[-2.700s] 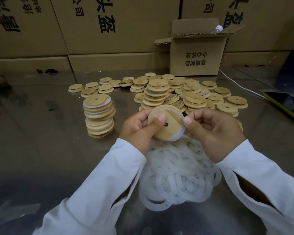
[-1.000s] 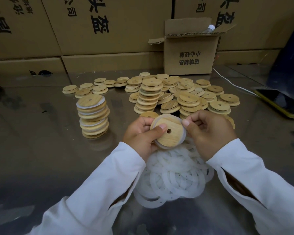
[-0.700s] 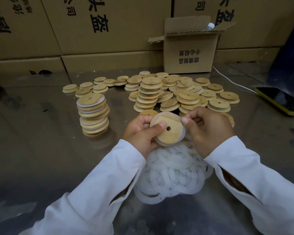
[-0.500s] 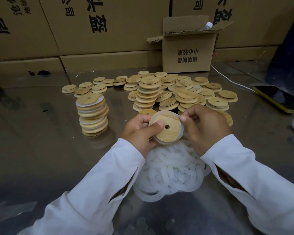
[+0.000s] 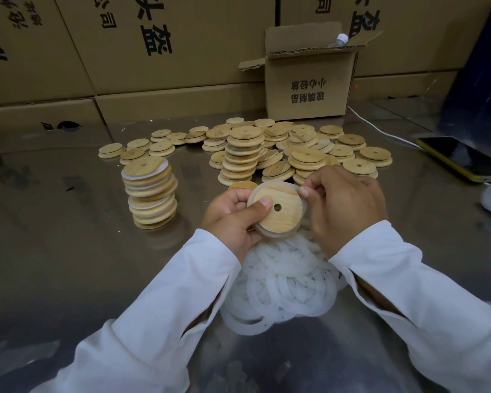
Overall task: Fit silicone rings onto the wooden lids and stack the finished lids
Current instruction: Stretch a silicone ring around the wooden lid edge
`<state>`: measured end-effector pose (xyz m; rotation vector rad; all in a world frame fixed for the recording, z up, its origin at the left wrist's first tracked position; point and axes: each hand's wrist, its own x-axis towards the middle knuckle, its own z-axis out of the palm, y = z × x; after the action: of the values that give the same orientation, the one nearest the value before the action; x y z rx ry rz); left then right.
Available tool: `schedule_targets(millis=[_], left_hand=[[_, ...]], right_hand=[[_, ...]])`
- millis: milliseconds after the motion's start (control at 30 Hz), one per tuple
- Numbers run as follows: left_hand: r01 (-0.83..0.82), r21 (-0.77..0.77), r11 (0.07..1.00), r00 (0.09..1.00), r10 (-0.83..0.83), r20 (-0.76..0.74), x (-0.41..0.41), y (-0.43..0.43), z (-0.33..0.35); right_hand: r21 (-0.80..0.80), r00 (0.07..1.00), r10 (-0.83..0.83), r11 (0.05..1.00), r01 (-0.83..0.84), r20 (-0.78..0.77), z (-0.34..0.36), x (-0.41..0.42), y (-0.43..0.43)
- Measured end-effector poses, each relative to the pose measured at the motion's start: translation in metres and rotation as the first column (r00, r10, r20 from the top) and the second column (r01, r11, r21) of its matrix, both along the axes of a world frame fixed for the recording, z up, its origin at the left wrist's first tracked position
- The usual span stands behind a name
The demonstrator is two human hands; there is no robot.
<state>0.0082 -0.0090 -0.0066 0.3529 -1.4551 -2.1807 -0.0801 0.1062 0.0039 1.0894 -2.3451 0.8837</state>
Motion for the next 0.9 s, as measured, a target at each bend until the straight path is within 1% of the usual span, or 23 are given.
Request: schedule_targets(millis=[67, 167, 200, 367, 433, 567, 800, 900], left_hand=[[-0.004, -0.023, 1.0, 1.0, 0.004, 0.003, 0.0, -0.001, -0.001], [-0.019, -0.085, 0.996, 1.0, 0.021, 0.02, 0.0, -0.003, -0.003], [-0.026, -0.104, 0.994, 0.999, 0.028, 0.023, 0.0, -0.003, -0.003], [-0.042, -0.185, 0.982, 0.999, 0.047, 0.023, -0.003, -0.004, -0.004], [-0.051, -0.183, 0.982, 0.998, 0.056, 0.022, -0.004, -0.004, -0.004], [-0.059, -0.181, 0.982, 0.998, 0.062, 0.012, -0.003, -0.005, -0.004], [-0.072, -0.196, 0.978, 0.997, 0.075, 0.007, -0.003, -0.003, -0.002], [-0.074, -0.205, 0.976, 0.997, 0.077, 0.007, -0.003, -0.003, -0.003]], right_hand=[[-0.024, 0.997, 0.049, 0.999, -0.048, 0.063, 0.0, -0.001, 0.0], [-0.098, 0.959, 0.133, 0.989, -0.111, 0.251, 0.002, -0.003, 0.001], [-0.128, 0.946, 0.149, 0.985, -0.117, 0.287, 0.002, -0.004, 0.002], [-0.247, 0.892, 0.224, 0.96, -0.132, 0.393, 0.007, -0.008, 0.006], [-0.272, 0.863, 0.259, 0.951, -0.149, 0.434, 0.008, -0.008, 0.007], [-0.296, 0.839, 0.293, 0.941, -0.167, 0.458, 0.01, -0.007, 0.007], [-0.314, 0.874, 0.255, 0.941, -0.126, 0.414, 0.008, -0.003, 0.006], [-0.305, 0.873, 0.251, 0.944, -0.125, 0.419, 0.008, -0.003, 0.007]])
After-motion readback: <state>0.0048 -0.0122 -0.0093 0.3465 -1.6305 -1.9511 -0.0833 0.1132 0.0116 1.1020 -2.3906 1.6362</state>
